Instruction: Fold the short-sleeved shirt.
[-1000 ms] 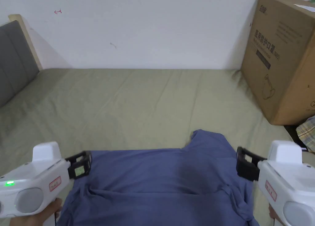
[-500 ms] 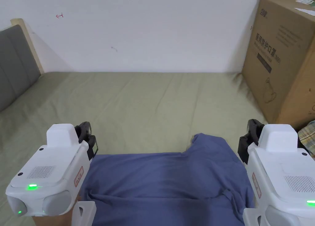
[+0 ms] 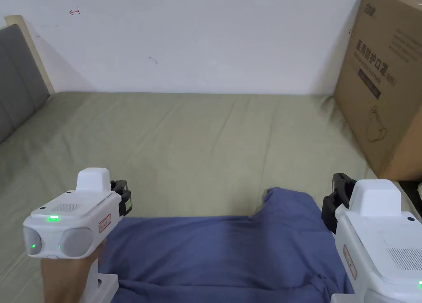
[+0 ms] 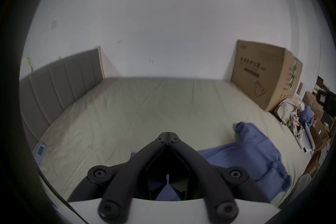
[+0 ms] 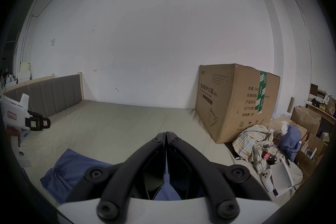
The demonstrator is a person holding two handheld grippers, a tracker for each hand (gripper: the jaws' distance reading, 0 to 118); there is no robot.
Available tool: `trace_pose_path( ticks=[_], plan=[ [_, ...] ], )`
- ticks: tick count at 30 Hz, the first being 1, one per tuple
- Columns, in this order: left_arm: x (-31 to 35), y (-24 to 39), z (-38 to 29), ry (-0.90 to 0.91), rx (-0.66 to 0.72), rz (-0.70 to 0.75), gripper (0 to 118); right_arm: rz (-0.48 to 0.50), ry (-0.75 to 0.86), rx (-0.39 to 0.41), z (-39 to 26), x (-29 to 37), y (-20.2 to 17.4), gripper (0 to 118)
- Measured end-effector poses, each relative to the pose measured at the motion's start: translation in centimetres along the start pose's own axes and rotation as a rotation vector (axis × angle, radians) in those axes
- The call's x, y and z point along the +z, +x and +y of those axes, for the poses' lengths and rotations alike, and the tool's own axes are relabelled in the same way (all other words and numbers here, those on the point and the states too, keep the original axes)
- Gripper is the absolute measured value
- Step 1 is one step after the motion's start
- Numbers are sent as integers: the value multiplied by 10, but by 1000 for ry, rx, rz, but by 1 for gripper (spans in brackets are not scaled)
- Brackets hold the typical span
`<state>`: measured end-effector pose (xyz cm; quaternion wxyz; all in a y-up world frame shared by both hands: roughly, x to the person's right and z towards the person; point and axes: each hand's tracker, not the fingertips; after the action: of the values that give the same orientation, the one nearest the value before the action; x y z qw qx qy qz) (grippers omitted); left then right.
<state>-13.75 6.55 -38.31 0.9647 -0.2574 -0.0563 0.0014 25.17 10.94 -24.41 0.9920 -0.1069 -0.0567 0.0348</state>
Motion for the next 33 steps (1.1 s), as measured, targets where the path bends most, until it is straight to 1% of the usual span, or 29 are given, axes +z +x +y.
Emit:
trace_pose_path(
  ticks=[3,4,5,6,7,8,9,10,11,13,17,18,19,21,24,26,27,29,30,31,32,33],
  plan=[
    [-54,-22,-6,-135,64,-4,0,0,-35,-6,-4,-22,-3,0],
    [-74,-29,-9,-183,77,11,2,0,-50,-5,-7,-30,-3,0],
    [-88,-35,-11,-203,86,32,7,-2,-63,-3,-11,-39,-1,0],
    [-105,-42,-15,-237,85,66,17,-4,-75,-3,-15,-47,-1,0],
    [-122,-51,-20,-281,86,75,36,-4,-91,-5,-19,-55,0,0],
    [-136,-57,-23,-315,93,84,52,-3,-105,-9,-22,-62,1,0],
    [-151,-64,-27,-363,97,96,66,-2,-119,-12,-28,-68,2,0],
    [-164,-69,-31,-389,106,117,76,-2,-133,-10,-31,-75,2,0],
    [-176,-72,-38,-415,102,128,80,-3,-145,-8,-35,-80,2,0],
    [-196,-78,-45,-438,87,143,81,-5,-168,-3,-44,-91,3,0],
    [-219,-91,-59,-509,109,151,81,-10,-208,1,-58,-107,3,0],
    [-225,-90,-62,-526,117,149,79,-10,-218,0,-61,-110,4,0],
    [-228,-92,-67,-551,111,139,69,-11,-225,-2,-64,-112,4,0],
    [-235,-87,-75,-589,85,121,64,-12,-242,-6,-69,-116,6,0],
    [-234,-85,-76,-558,59,130,56,-8,-278,-31,-75,-126,14,0],
    [-230,-80,-72,-522,14,135,19,2,-308,-73,-79,-134,22,0],
    [-213,-66,-72,-506,11,96,1,5,-333,-108,-81,-142,28,0],
    [-204,-59,-71,-501,20,104,1,10,-366,-138,-83,-157,42,2],
    [-196,-57,-68,-466,15,92,1,5,-376,-146,-85,-166,49,6],
    [-197,-63,-69,-433,29,73,1,5,-418,-157,-86,-178,56,29],
    [-190,-63,-66,-414,45,55,1,15,-458,-150,-89,-189,63,57],
    [-179,-62,-62,-391,56,34,1,9,-503,-145,-94,-204,71,81]
  ],
)
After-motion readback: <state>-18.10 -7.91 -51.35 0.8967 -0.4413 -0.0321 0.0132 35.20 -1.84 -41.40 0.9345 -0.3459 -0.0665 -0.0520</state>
